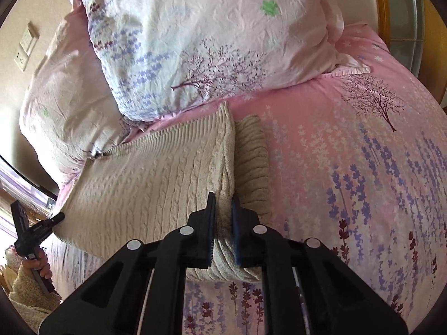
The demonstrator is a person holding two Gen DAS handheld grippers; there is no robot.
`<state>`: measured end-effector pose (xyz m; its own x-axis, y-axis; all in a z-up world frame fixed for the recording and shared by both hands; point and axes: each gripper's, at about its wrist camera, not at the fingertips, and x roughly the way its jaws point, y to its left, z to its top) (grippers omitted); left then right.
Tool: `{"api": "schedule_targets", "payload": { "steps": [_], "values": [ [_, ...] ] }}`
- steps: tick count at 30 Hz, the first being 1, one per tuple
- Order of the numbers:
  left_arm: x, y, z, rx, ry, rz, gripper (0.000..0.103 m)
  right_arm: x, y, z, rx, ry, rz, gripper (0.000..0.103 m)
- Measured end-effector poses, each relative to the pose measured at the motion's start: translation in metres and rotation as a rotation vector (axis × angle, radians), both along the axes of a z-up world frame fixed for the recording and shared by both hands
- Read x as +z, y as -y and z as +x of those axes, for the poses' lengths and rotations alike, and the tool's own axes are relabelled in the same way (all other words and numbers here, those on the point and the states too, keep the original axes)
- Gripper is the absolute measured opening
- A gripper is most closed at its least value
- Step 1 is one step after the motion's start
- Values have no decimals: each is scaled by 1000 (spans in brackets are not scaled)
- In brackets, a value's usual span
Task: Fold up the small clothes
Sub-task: 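Lower the folded side flat and open both grippers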
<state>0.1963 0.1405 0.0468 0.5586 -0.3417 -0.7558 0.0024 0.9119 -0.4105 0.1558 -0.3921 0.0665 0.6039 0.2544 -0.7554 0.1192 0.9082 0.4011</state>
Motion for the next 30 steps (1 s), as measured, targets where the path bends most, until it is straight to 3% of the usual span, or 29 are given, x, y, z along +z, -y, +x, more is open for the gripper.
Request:
{"api": "schedule_targets", "payload": {
  "steps": [5, 17, 20, 23, 25, 26, 27, 29, 30],
  "values": [
    [11, -2, -10, -40, 26, -2, 8, 2, -3, -11, 10, -6, -13, 11],
    [-33, -12, -16, 22, -87, -25, 11, -44, -3, -13, -65, -160, -44, 11],
    [-41, -15, -18, 71, -94, -64, 16, -47, -8, -8, -93, -175, -58, 11],
    [-33, -17, -19, 103, -85, -76, 36, -40, -9, -6, -96, -177, -75, 14],
    [-20, -18, -21, 137, -42, -44, 49, -32, -11, -6, -113, -152, -90, 19],
    [-11, -17, -22, 147, -6, -31, 51, -25, -13, -7, -123, -118, -111, 31],
    [-2, -14, -23, 150, 32, -19, 56, -18, -17, -7, -121, -80, -124, 51],
    [13, -2, -23, 137, 97, 26, 69, -8, -28, -4, -90, -24, -158, 66],
    [18, 7, -22, 116, 121, 48, 72, -6, -35, 0, -60, -14, -172, 66]
  ]
}}
